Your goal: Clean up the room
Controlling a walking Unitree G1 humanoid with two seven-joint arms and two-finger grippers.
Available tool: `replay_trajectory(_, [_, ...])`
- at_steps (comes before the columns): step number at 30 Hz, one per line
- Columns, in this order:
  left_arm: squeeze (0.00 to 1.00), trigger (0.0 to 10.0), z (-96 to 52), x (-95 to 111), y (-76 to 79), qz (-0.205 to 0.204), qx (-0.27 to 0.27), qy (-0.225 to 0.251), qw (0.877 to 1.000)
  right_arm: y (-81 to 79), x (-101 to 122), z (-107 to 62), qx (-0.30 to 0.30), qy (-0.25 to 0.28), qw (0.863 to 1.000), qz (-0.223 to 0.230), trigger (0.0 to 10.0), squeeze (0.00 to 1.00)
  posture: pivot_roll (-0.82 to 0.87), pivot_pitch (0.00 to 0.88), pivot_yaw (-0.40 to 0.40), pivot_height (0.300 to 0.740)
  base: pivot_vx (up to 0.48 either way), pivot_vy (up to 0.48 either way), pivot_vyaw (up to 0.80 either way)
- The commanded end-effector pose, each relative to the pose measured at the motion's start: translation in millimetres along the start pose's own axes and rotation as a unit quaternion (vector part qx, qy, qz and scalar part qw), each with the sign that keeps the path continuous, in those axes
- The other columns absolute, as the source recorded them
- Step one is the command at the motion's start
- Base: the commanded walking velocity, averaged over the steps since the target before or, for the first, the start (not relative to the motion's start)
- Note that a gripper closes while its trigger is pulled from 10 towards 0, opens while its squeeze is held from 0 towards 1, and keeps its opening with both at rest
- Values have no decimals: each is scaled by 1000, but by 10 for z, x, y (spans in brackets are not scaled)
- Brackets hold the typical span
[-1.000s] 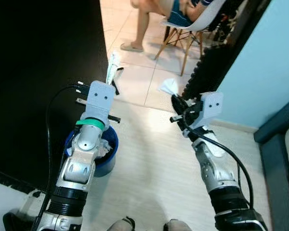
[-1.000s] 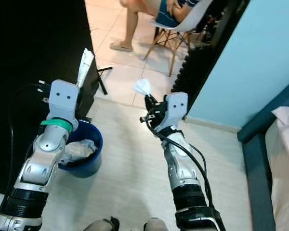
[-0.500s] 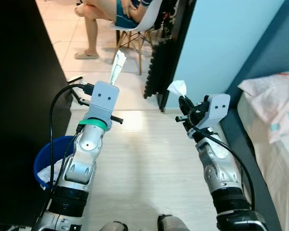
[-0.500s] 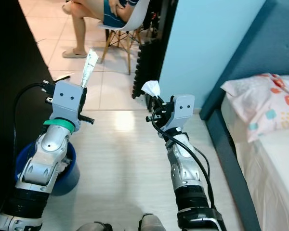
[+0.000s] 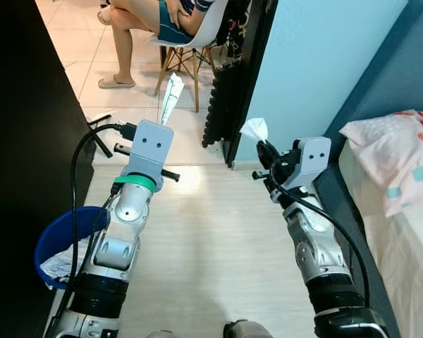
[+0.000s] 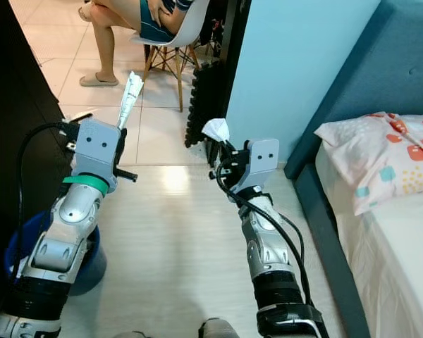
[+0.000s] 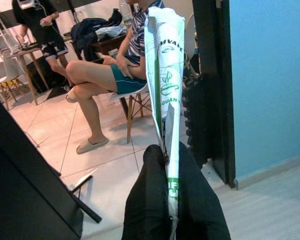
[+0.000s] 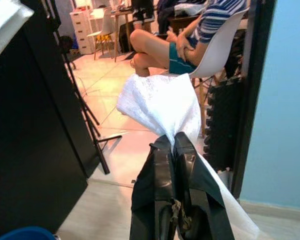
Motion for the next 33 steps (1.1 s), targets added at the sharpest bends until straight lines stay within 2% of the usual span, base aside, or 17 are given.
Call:
replay_trajectory(1, [0, 10000, -13, -25, 18, 4, -4, -3, 1000, -1, -22, -8, 0, -4, 1000, -3, 10000, 0, -9, 0, 2, 740, 480, 0, 0])
replay_trajectory(18, [0, 10000, -22, -19, 19, 3, -6, -1, 1000, -15, -31, -9, 2, -5, 1000, -1, 10000, 0, -7, 0, 5, 740, 388, 0, 0])
replay_trajectory(24, [0, 10000, -42, -8, 71, 0, -20, 2, 1000, -31, -39, -25, 11, -3, 1000, 3, 10000, 0, -6, 0, 5, 740, 0, 0, 0])
replay_trajectory(33, [0, 10000, -44, -8, 84, -5, -24, 0, 1000, -50, -26, -25, 19, 3, 1000, 11, 10000, 0, -7, 0, 8, 740, 0, 0, 765])
Point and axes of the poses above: a point about 5 cm out from each wrist's last joint towards the gripper, its own z axis pointing out of the wrist towards the gripper, its own x axis along the axis of the wrist's last joint, y = z × x, the point moved 1 cm from there along z, pointing out of the wrist towards the gripper, and after that the axes turned 10 degrees about -z, right-handed, at the moved point
